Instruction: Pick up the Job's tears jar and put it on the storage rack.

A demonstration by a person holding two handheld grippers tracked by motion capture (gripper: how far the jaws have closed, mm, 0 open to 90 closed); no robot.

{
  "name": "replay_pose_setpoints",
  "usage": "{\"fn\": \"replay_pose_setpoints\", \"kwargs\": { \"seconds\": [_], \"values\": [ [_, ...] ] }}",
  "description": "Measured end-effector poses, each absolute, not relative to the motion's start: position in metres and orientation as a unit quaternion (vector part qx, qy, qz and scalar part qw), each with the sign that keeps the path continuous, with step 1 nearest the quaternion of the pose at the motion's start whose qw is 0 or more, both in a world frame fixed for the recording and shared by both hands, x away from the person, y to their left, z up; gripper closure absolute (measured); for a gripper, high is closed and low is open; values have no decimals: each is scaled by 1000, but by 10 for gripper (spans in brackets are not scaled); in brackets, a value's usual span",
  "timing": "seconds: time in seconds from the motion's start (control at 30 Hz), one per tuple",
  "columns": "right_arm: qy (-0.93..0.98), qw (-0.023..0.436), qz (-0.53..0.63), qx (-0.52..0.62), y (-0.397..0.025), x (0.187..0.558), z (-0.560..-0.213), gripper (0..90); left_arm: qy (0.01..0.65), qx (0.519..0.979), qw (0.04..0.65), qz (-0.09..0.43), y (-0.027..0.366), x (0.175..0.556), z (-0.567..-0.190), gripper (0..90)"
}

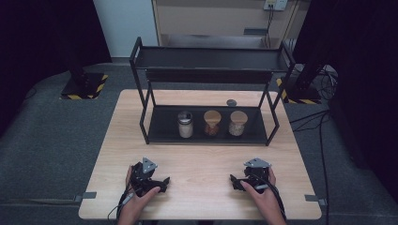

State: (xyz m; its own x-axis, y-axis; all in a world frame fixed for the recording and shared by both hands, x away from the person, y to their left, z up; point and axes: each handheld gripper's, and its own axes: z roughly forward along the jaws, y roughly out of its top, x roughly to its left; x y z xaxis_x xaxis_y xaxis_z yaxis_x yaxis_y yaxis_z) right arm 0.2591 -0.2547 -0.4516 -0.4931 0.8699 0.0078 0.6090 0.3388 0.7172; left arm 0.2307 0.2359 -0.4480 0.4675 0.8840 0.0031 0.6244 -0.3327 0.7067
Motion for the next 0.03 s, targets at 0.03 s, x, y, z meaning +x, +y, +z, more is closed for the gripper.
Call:
{"fn": "replay_pose_setpoints", "kwargs": {
  "seconds": [0.03],
  "values": [
    [795,193,338,465,-255,259,-451,4,476,792,327,199,236,231,-448,0]
  ]
}}
